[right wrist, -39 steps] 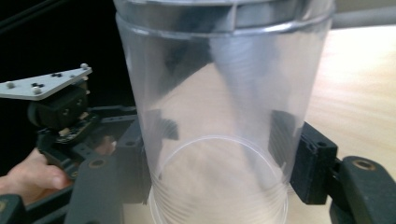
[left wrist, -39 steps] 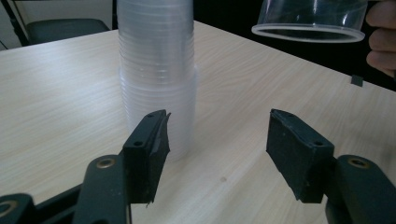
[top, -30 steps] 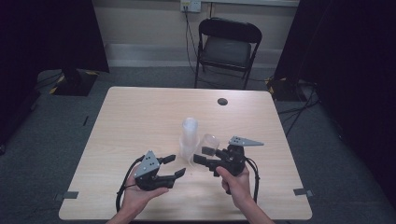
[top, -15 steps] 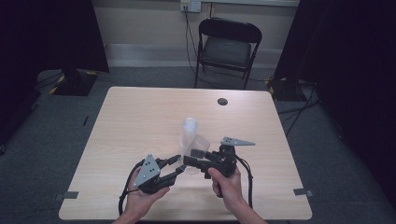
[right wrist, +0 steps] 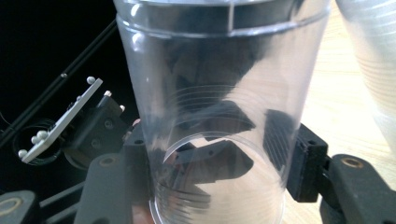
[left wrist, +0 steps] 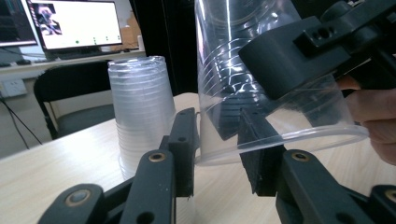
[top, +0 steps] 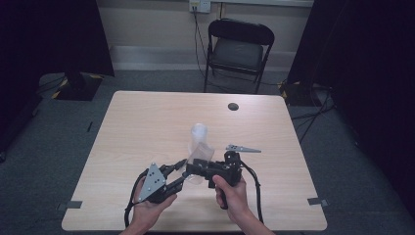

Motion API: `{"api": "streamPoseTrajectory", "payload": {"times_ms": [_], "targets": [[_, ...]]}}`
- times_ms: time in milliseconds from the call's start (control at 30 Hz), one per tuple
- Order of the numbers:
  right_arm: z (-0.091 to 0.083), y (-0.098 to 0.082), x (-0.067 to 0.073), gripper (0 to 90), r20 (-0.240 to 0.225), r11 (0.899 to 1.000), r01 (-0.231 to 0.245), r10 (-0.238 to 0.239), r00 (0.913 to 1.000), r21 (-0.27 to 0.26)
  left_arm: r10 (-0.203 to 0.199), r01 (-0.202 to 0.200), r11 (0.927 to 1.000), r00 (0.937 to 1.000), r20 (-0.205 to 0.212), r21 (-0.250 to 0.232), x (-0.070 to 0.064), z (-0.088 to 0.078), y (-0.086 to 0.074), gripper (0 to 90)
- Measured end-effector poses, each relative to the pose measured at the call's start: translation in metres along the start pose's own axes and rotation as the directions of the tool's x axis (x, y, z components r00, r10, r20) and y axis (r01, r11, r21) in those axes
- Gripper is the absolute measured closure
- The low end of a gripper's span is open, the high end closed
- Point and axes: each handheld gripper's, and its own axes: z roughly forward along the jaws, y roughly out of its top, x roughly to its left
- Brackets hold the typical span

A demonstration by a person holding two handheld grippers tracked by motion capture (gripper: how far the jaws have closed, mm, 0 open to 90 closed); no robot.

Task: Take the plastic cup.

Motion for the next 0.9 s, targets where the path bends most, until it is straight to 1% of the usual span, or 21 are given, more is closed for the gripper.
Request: {"api": "streamPoseTrajectory", "payload": {"times_ms": [67,100,133,200,233,267,367,433,500,567,600,633,667,733,800,900], "targets": [[0.001,-0.001,0.001,40.3,0.008,1.000,0.003,-0.003,1.0000,-0.004,0.005,-0.005,1.0000,1.0000,-0.005,-0.003,0.000,0.000,0.000,67.5],[0.001,-0.001,0.002,40.3,0.007,1.000,-0.001,0.001,1.0000,-0.002,0.009,-0.009,0.9999,0.9999,-0.014,-0.011,0.000,0.000,-0.001,67.5],[0.003,-0.002,0.001,40.4,0.001,1.000,-0.012,0.012,0.9999,-0.001,0.007,-0.007,0.9999,0.9999,-0.012,-0.013,0.000,0.000,-0.001,67.4],[0.005,-0.003,0.001,40.5,0.008,1.000,-0.019,0.019,0.9998,0.007,0.025,-0.025,0.9997,0.9996,-0.011,-0.002,0.000,0.001,-0.001,67.0],[0.006,-0.004,0.001,40.5,0.007,1.000,-0.024,0.024,0.9997,0.011,0.024,-0.024,0.9997,0.9996,-0.014,-0.005,-0.001,0.002,-0.002,66.4],[0.007,-0.005,0.000,40.4,0.008,0.999,-0.028,0.028,0.9996,0.016,0.032,-0.032,0.9995,0.9994,-0.014,0.000,-0.001,0.002,-0.003,66.1],[0.008,-0.006,0.000,40.5,0.008,0.999,-0.034,0.034,0.9994,0.016,0.024,-0.024,0.9997,0.9997,-0.004,-0.002,0.001,0.002,-0.004,66.8],[0.008,-0.006,-0.001,40.4,0.011,0.999,-0.044,0.044,0.9990,0.014,0.021,-0.021,0.9998,0.9998,-0.004,-0.004,0.001,0.002,-0.004,68.6],[0.008,-0.007,-0.002,40.3,0.006,0.998,-0.067,0.067,0.9977,0.015,0.029,-0.029,0.9996,0.9995,-0.009,-0.002,0.001,0.003,-0.005,69.1],[0.008,-0.008,-0.005,40.8,-0.004,0.993,-0.116,0.116,0.9932,0.015,0.030,-0.030,0.9995,0.9994,-0.018,-0.001,0.000,0.003,-0.005,69.1],[0.009,-0.008,-0.006,41.0,-0.011,0.992,-0.126,0.126,0.9919,0.017,0.032,-0.032,0.9995,0.9993,-0.019,-0.002,0.001,0.003,-0.005,69.4],[0.009,-0.009,-0.006,41.1,-0.014,0.991,-0.130,0.130,0.9914,0.017,0.040,-0.040,0.9992,0.9990,-0.020,0.000,0.001,0.003,-0.005,69.8],[0.009,-0.009,-0.006,41.0,-0.005,0.992,-0.127,0.127,0.9919,0.017,0.038,-0.038,0.9993,0.9990,-0.021,-0.002,0.001,0.003,-0.005,70.9],[0.010,-0.010,-0.005,39.9,-0.003,0.993,-0.113,0.113,0.9936,0.025,0.042,-0.042,0.9991,0.9989,-0.021,-0.001,0.001,0.002,-0.005,73.9],[0.011,-0.010,-0.005,38.2,-0.012,0.993,-0.119,0.119,0.9928,0.026,0.047,-0.047,0.9989,0.9988,-0.015,-0.004,0.002,0.002,-0.004,77.1],[0.012,-0.010,-0.004,33.8,-0.012,0.993,-0.111,0.112,0.9937,0.034,0.050,-0.050,0.9987,0.9987,-0.007,-0.001,0.003,0.002,-0.005,79.5]]}}
